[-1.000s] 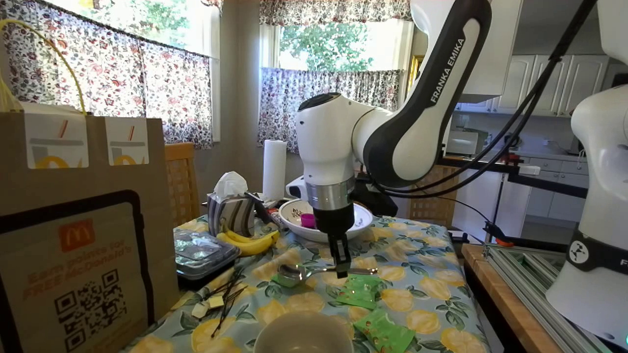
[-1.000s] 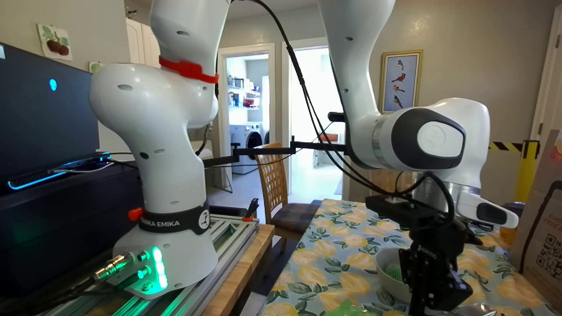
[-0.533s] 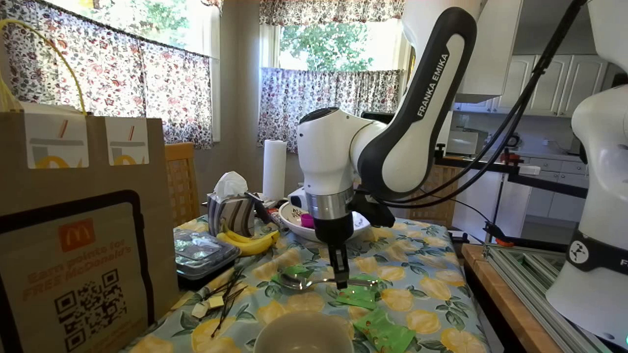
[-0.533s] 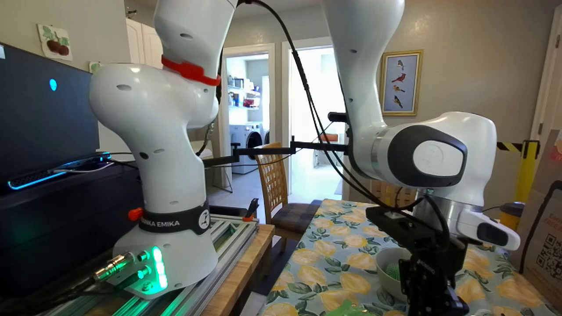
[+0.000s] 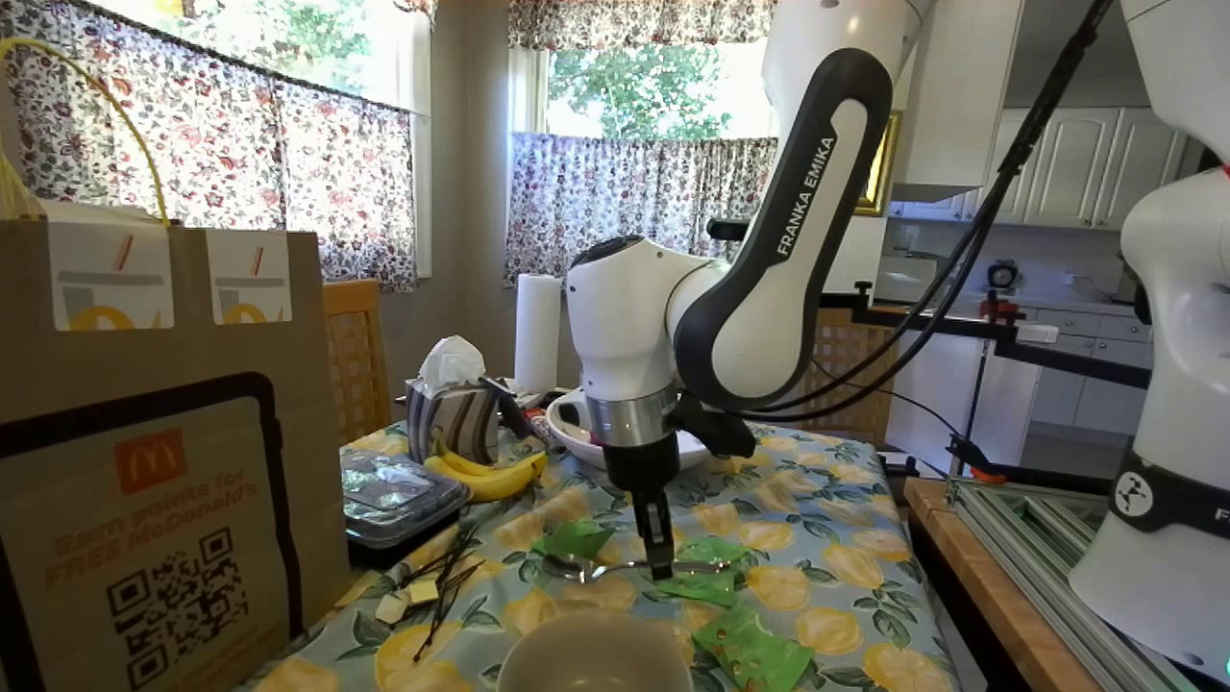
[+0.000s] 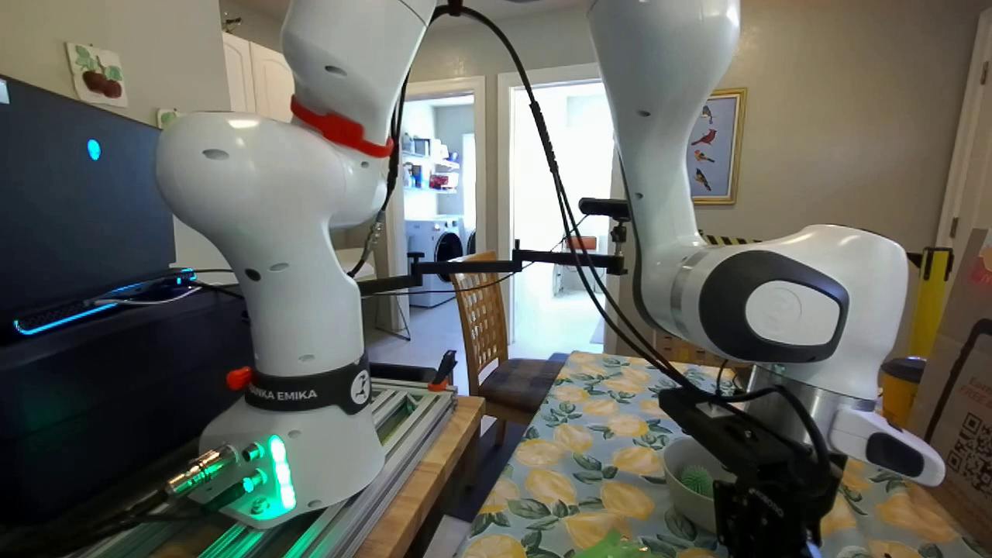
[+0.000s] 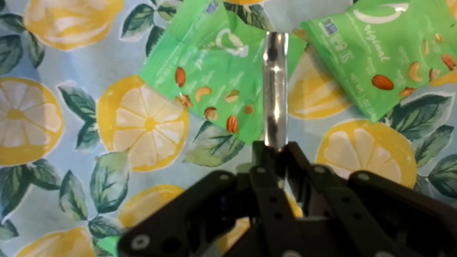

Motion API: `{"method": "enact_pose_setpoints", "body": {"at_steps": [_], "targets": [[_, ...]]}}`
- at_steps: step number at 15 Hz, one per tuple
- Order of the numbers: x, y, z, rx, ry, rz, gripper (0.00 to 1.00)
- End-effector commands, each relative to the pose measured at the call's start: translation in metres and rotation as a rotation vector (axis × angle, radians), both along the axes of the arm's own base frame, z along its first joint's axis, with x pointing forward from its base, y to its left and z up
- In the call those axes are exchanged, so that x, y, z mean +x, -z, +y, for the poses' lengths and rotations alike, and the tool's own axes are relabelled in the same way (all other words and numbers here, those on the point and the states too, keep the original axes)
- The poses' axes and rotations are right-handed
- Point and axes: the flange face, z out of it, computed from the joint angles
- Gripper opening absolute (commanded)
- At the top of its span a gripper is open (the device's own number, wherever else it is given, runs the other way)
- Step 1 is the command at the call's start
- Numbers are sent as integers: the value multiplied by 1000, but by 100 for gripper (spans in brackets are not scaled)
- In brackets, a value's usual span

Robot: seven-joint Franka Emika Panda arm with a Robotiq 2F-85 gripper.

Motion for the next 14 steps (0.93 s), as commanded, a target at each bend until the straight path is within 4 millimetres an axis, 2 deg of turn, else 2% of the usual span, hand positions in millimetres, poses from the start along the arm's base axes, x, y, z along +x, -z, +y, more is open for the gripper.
{"method": "enact_pose_setpoints", "body": {"at_steps": [1, 10, 11, 14], "targets": [[11, 7, -6, 24, -14, 16, 4], [20, 15, -6, 32, -46, 28, 4], [13, 12, -4, 10, -33, 11, 17], [14, 14, -4, 11, -34, 13, 17]]}}
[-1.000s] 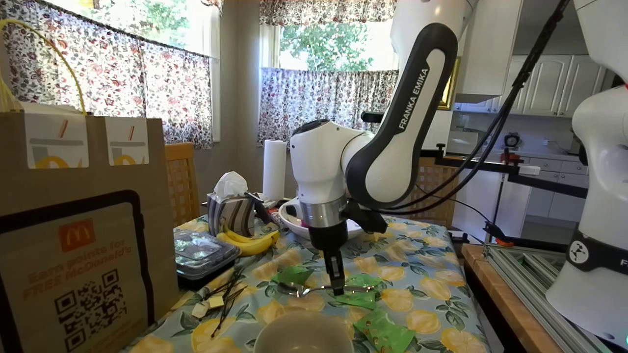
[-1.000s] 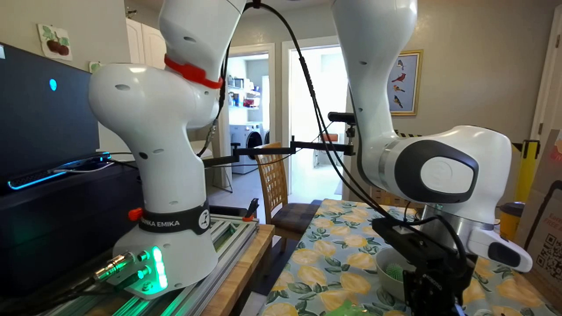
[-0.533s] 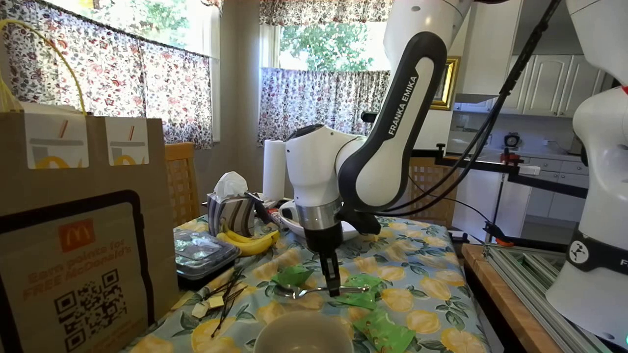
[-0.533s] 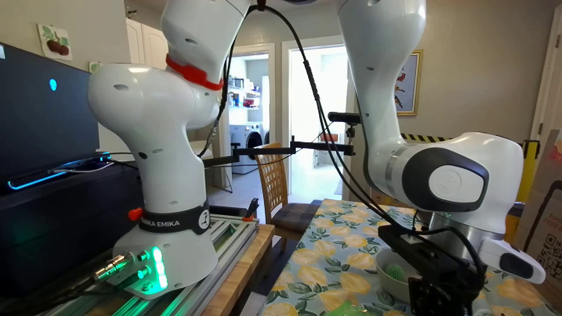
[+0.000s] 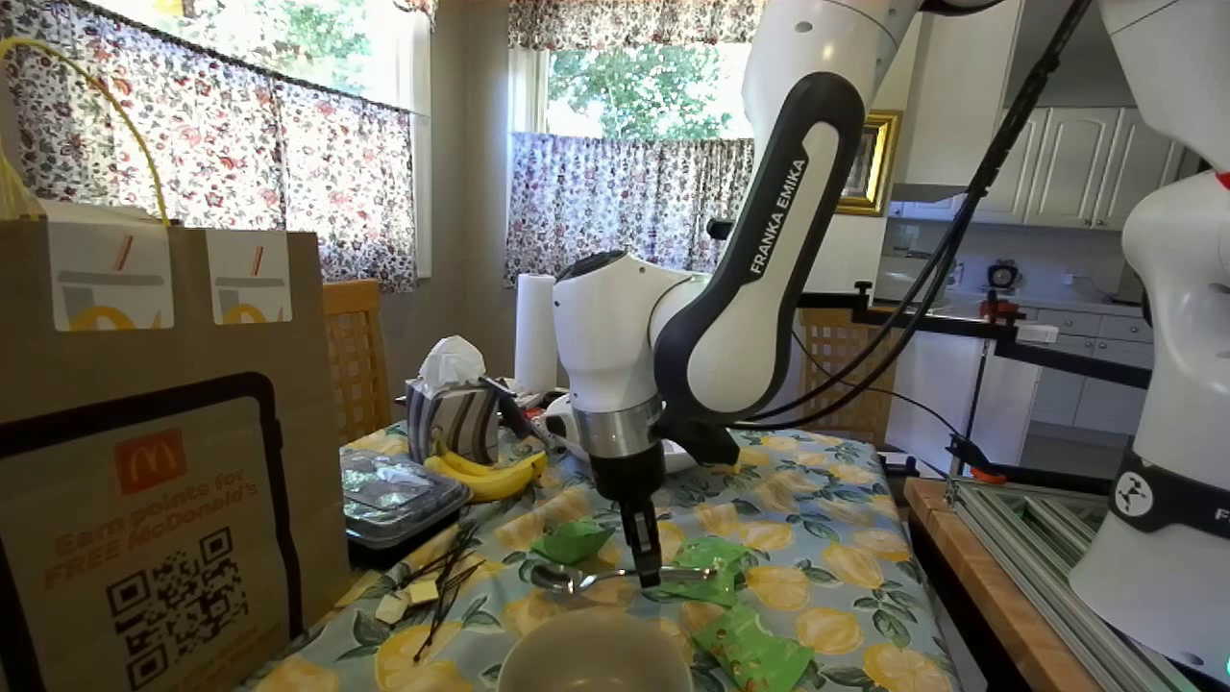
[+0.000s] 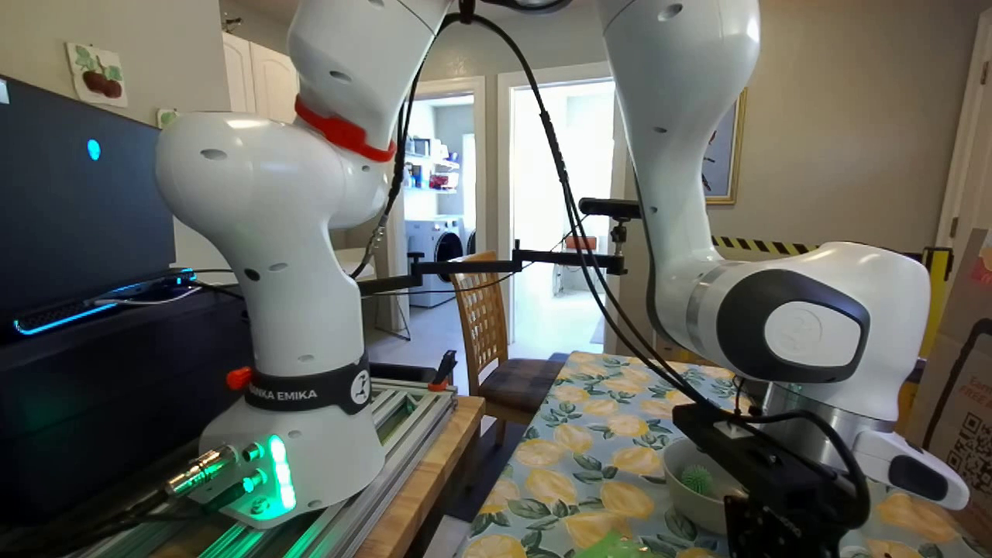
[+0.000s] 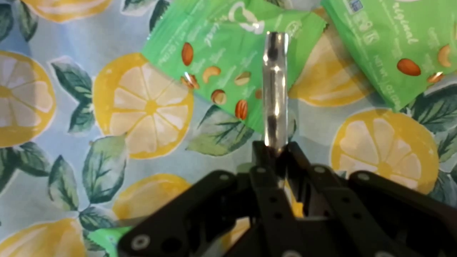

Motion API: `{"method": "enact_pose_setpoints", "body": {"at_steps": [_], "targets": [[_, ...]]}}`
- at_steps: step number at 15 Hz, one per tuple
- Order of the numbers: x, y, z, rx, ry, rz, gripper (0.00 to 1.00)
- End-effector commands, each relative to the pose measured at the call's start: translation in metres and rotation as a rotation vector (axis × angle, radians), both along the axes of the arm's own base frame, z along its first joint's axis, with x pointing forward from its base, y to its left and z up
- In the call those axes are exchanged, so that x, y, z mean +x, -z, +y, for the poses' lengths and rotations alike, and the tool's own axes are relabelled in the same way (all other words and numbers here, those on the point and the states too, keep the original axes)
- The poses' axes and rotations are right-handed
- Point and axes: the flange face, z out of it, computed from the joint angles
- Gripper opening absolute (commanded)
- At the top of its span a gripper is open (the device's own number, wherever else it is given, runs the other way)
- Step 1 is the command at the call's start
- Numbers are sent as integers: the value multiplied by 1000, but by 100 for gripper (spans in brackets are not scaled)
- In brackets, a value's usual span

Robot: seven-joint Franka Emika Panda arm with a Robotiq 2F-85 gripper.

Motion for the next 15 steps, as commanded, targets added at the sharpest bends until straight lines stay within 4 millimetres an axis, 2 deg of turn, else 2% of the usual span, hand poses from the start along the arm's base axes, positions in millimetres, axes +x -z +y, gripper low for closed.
{"method": "enact_pose_setpoints", "body": {"at_steps": [1, 4, 5, 6, 14, 15], "targets": [[0, 0, 0, 0, 0, 1, 17], [1, 0, 0, 1, 0, 1, 17], [1, 0, 0, 1, 0, 0, 42], [1, 0, 0, 1, -2, 2, 43], [-2, -8, 11, 9, 3, 11, 100], [-6, -13, 13, 10, 8, 12, 100]]}}
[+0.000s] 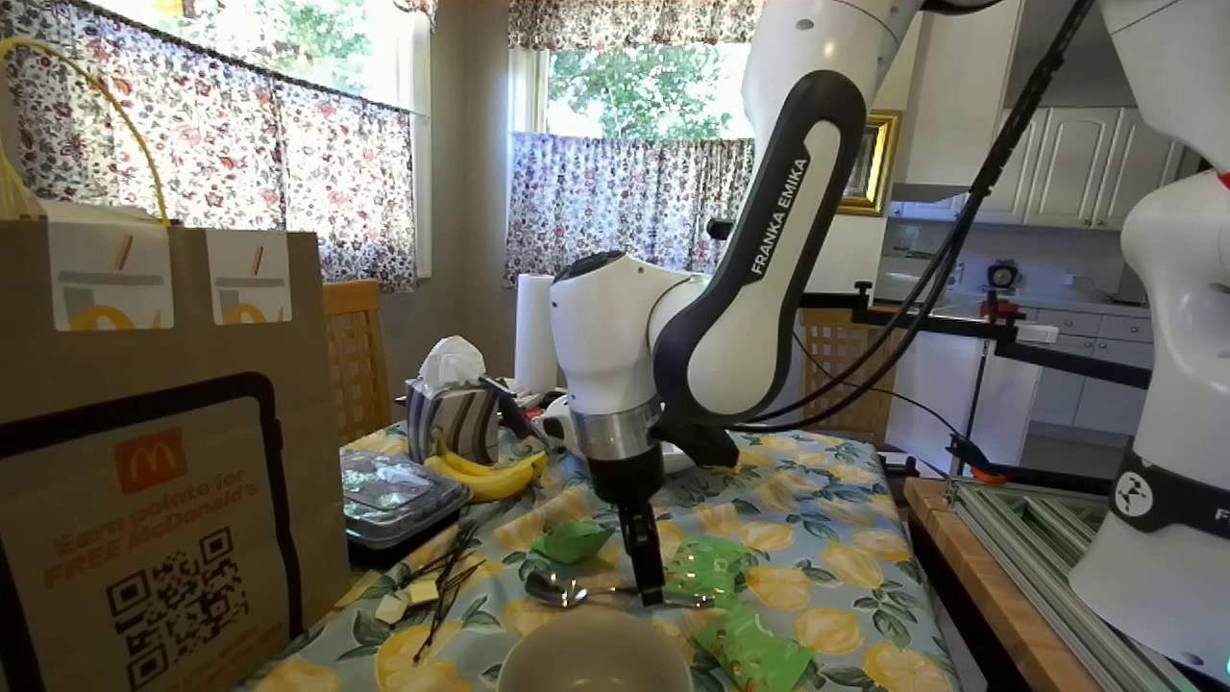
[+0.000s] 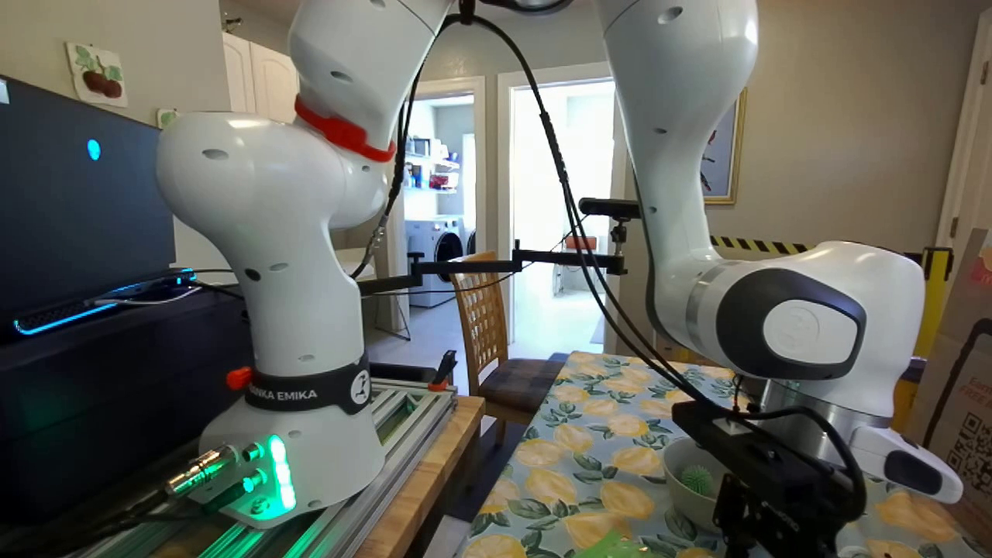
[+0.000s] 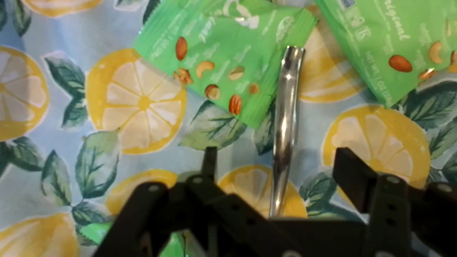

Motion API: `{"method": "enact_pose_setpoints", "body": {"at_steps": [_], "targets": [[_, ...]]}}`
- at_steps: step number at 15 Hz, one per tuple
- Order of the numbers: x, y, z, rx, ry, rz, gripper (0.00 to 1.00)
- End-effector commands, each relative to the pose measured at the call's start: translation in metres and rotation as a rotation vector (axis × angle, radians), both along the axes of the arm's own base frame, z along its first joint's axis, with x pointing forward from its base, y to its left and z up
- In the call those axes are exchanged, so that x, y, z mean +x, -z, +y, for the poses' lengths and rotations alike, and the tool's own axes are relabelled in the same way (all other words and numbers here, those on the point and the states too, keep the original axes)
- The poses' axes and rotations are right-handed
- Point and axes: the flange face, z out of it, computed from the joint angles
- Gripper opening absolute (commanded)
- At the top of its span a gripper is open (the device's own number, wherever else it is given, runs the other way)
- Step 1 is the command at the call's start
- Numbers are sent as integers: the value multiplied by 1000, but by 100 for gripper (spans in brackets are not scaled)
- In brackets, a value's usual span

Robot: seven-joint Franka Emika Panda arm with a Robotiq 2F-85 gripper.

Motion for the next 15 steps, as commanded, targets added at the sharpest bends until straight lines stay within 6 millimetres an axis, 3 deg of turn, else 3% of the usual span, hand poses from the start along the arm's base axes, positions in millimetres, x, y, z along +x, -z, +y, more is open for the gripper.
{"method": "enact_pose_setpoints", "body": {"at_steps": [1, 7, 15], "targets": [[-11, -18, 9, 10, 20, 12, 100], [-40, -53, 20, -33, 79, 28, 100], [-59, -91, 55, -86, -40, -127, 100]]}}
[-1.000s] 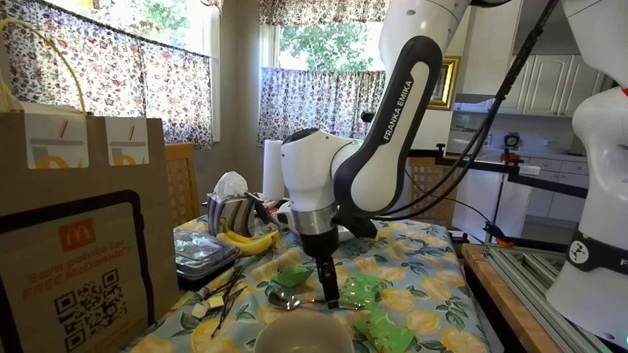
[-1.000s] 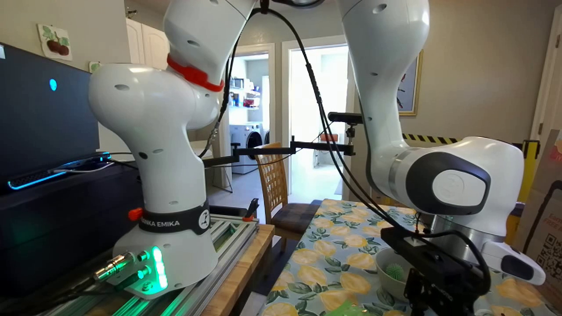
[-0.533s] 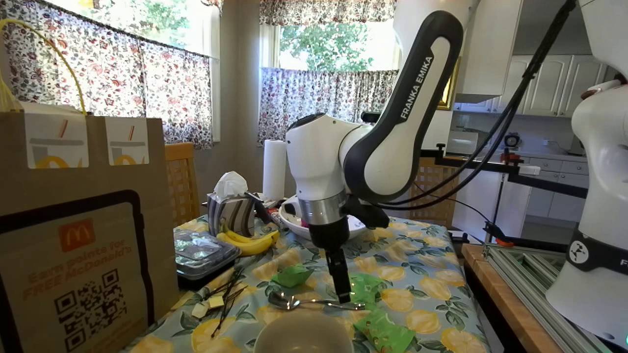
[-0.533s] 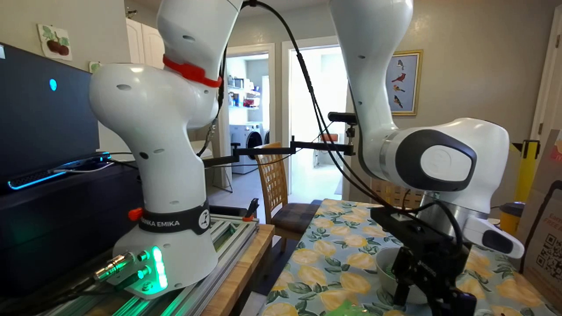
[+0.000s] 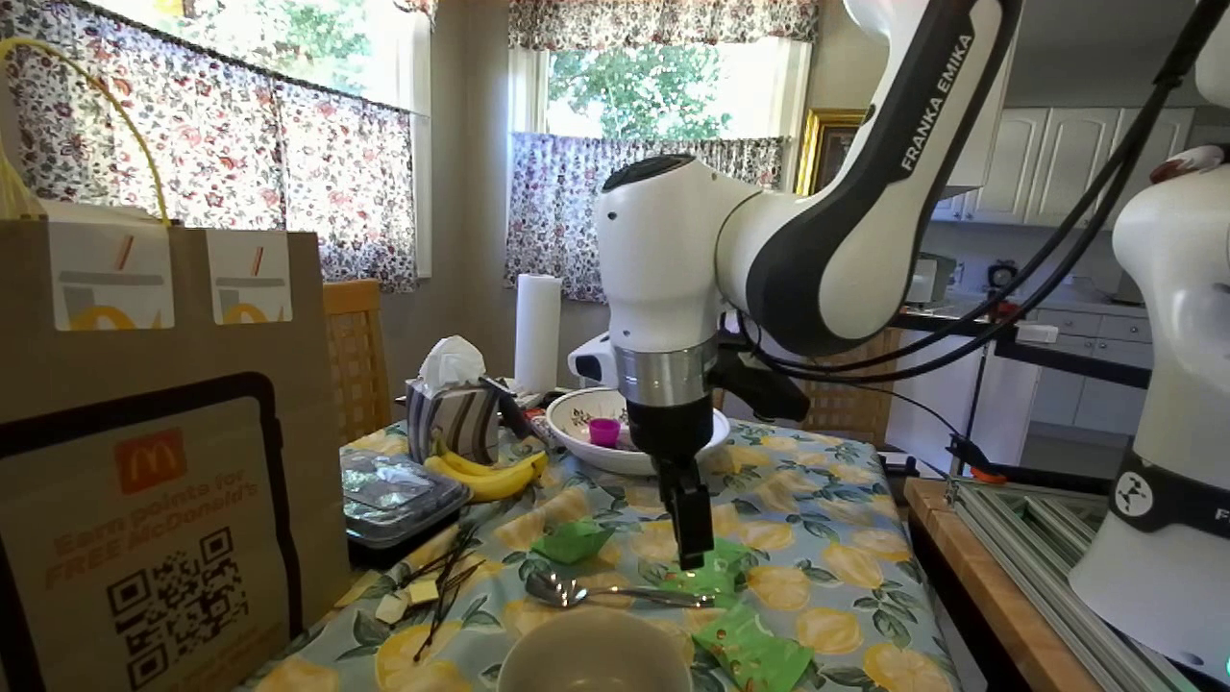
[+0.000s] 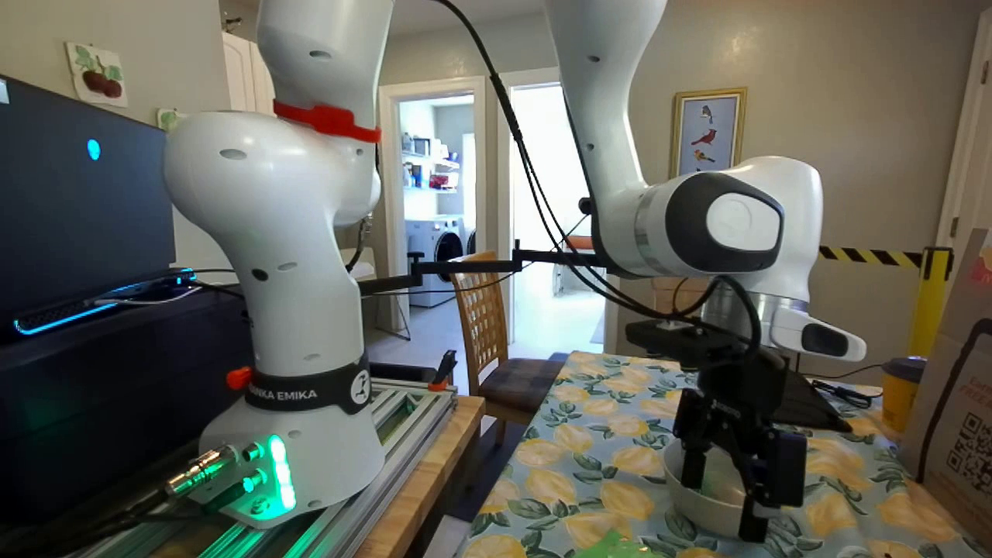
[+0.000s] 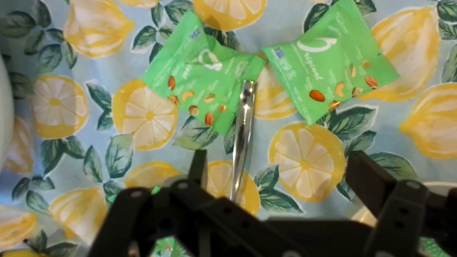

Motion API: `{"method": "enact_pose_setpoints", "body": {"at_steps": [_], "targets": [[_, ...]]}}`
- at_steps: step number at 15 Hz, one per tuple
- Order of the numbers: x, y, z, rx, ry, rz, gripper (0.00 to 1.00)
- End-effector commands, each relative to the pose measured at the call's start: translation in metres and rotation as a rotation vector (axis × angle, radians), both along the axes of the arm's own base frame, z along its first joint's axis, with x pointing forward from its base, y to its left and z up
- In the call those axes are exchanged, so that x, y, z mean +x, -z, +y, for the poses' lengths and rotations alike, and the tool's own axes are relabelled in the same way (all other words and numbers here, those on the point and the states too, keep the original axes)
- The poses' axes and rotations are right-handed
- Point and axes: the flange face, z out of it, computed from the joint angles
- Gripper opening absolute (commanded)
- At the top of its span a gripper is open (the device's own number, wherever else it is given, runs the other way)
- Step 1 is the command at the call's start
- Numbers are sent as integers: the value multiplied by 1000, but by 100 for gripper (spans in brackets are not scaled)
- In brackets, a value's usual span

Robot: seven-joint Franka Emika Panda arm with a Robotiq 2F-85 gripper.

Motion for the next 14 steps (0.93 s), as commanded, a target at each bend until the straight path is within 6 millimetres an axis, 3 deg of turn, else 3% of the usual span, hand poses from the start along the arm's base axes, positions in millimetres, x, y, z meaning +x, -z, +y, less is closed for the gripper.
{"method": "enact_pose_setpoints", "body": {"at_steps": [1, 6, 14], "targets": [[-17, -16, 10, 6, -21, -76, 100], [-24, -27, 14, 88, -65, -172, 100], [-33, -17, 17, 239, -50, -113, 100]]}}
